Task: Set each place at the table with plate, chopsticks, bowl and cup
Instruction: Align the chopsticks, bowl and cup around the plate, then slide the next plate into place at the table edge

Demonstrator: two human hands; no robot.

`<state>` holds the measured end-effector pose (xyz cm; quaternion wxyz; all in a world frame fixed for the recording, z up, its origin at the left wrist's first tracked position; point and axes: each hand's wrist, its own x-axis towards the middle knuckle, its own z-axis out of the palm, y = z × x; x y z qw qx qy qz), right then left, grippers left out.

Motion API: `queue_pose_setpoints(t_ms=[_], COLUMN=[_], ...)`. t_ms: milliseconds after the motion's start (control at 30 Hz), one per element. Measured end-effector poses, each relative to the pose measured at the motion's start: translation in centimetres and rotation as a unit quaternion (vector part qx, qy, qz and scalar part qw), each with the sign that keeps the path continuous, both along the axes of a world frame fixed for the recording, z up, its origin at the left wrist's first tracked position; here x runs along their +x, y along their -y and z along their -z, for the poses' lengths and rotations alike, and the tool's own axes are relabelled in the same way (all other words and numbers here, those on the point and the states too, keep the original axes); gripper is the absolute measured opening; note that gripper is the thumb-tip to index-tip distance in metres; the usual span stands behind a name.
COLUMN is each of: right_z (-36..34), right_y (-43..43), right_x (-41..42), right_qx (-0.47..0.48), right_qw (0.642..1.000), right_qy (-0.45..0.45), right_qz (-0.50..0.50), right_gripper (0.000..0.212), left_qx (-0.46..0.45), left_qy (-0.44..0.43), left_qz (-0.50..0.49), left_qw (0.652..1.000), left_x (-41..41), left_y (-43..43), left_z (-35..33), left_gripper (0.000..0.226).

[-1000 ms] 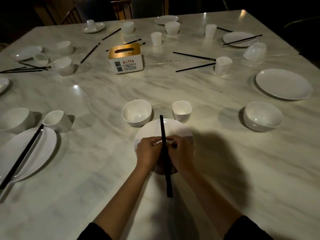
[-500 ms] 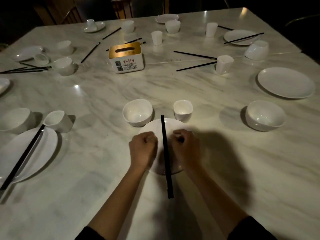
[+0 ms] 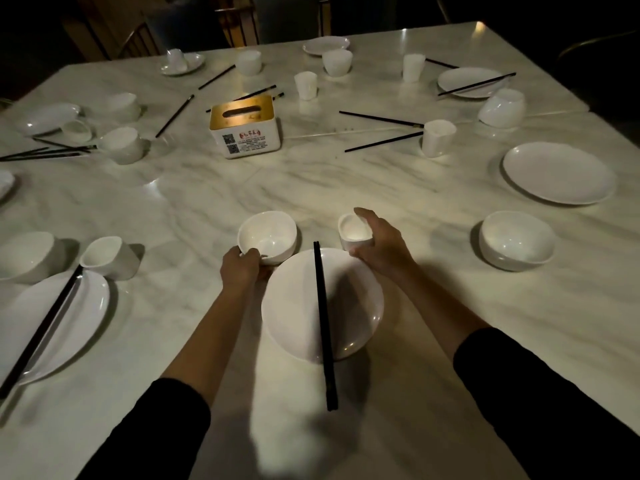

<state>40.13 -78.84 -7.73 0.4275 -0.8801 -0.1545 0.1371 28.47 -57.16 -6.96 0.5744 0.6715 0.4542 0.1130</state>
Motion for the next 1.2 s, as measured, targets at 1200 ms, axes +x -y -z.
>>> queue_pose_setpoints(t_ms=[1200], right_z=[-9.8], right_y=[24.5], right_x=[13.1], right_qx=[-0.135], right_qw=[0.984], right_qy=[0.103], right_qz=[0.059], right_gripper=[0.057], left_qx=[0.333], left_qy=[-0.044], left_qz=[0.349], left_qw=[0.875], left_x=[19.7], left_y=[27.6], left_z=[-8.0], left_gripper=[0.055])
